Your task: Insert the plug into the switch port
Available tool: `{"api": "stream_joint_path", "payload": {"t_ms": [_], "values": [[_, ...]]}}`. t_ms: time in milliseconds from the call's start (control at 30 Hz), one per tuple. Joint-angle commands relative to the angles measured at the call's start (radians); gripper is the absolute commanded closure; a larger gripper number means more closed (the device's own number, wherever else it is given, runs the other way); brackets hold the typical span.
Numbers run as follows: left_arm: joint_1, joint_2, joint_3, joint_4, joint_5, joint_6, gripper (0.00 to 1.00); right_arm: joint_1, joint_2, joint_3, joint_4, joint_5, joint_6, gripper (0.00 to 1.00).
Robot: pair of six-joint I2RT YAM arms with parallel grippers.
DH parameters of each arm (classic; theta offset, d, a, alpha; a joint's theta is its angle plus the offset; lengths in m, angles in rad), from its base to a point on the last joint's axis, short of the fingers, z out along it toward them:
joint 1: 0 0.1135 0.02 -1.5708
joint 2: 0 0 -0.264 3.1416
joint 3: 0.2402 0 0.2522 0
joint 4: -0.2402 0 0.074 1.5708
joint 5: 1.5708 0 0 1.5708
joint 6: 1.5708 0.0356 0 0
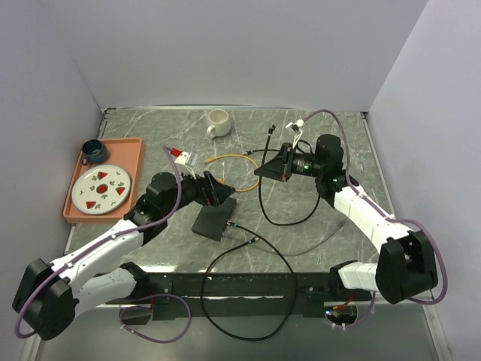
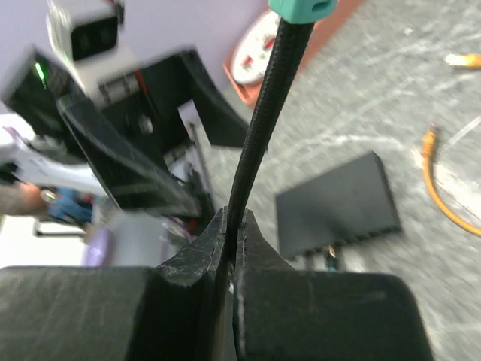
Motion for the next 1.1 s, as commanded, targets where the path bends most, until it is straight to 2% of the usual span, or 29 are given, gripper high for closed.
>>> {"api": "stream_joint_path", "payload": {"t_ms": [0,67,167,267,433,500,700,867,1067], "values": [[0.038,0.048,0.057,0.105,0.191,-0.026,0.03,-0.002,-0.051,0.022,-0.207,0.003,-0.243,1.0],[0.058,0.062,0.072,0.137,0.234,-0.036,0.03,-0.001,-0.052,0.016,-0.241,-0.018,-0.275,1.0],[0.113,0.082,0.08,0.194,0.378,-0.069,0.03,0.01,-0.051,0.01,-0.281,-0.025,-0.315,1.0],[0.179,0.123,0.101,0.26,0.51,-0.134,0.03,0.045,-0.06,0.007,-0.347,0.038,-0.366,1.0],[0.283,0.269,0.113,0.502,0.688,-0.336,0.03,0.149,-0.075,0.015,-0.454,0.176,-0.439,1.0],[0.293,0.304,0.122,0.526,0.695,-0.352,0.03,0.18,-0.08,0.022,-0.479,0.262,-0.456,1.0],[0.293,0.339,0.175,0.461,0.655,-0.301,0.01,0.312,-0.071,0.059,-0.58,0.518,-0.492,1.0],[0.293,0.349,0.195,0.435,0.644,-0.272,0.03,0.381,-0.051,0.082,-0.603,0.592,-0.508,1.0],[0.293,0.379,0.192,0.48,0.642,-0.292,0.11,0.436,-0.025,0.096,-0.586,0.578,-0.496,1.0]]}}
